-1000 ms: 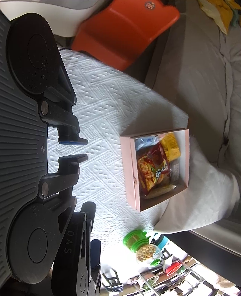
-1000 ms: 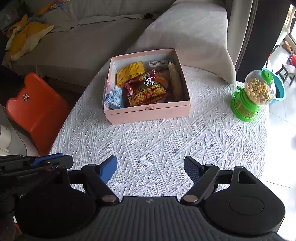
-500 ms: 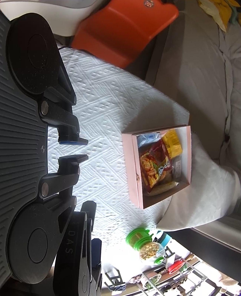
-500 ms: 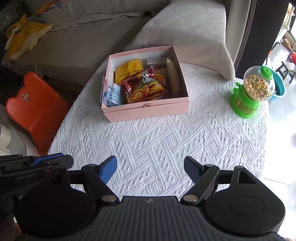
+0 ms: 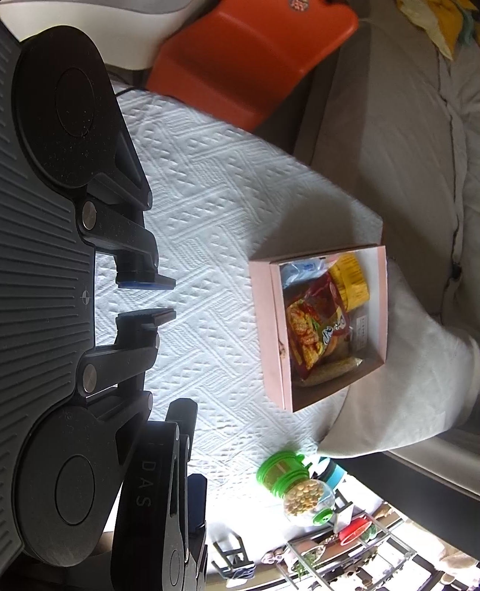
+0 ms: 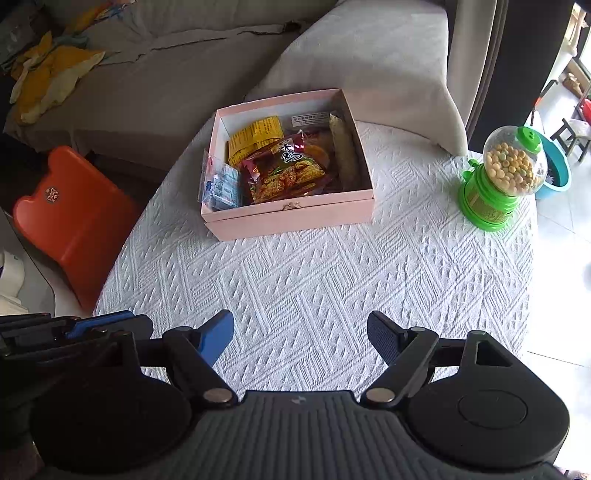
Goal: Organize snacks
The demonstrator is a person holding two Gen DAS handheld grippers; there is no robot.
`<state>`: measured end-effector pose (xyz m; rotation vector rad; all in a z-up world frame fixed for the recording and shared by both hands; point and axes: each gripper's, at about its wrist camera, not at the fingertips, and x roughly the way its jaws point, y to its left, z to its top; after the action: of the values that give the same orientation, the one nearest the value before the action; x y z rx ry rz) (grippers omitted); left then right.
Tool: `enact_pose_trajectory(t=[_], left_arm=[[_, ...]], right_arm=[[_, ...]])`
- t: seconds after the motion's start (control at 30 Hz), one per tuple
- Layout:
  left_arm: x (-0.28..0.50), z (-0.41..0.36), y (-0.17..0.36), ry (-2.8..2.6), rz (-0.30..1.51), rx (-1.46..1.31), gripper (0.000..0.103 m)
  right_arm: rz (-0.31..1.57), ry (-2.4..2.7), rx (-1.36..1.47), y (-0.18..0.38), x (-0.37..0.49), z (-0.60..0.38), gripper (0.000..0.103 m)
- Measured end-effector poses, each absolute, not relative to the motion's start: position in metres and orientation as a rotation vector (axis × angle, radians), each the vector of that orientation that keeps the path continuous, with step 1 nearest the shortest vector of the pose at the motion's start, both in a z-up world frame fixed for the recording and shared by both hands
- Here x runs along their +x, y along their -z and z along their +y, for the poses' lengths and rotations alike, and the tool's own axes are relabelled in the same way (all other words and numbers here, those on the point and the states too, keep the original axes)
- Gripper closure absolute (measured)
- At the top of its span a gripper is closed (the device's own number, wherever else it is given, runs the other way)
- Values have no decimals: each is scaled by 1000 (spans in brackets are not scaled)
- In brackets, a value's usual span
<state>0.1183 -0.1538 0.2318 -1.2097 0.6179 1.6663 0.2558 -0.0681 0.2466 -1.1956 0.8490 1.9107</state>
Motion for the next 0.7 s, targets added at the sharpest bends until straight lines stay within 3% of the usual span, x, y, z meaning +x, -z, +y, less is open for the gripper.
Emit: enact_pose_trajectory(t=[0.7], left_arm=[[119,-154,-237,-1665,597,-1201,88]], right_arm=[[849,-1918,-1202,-246,257,-76,22]])
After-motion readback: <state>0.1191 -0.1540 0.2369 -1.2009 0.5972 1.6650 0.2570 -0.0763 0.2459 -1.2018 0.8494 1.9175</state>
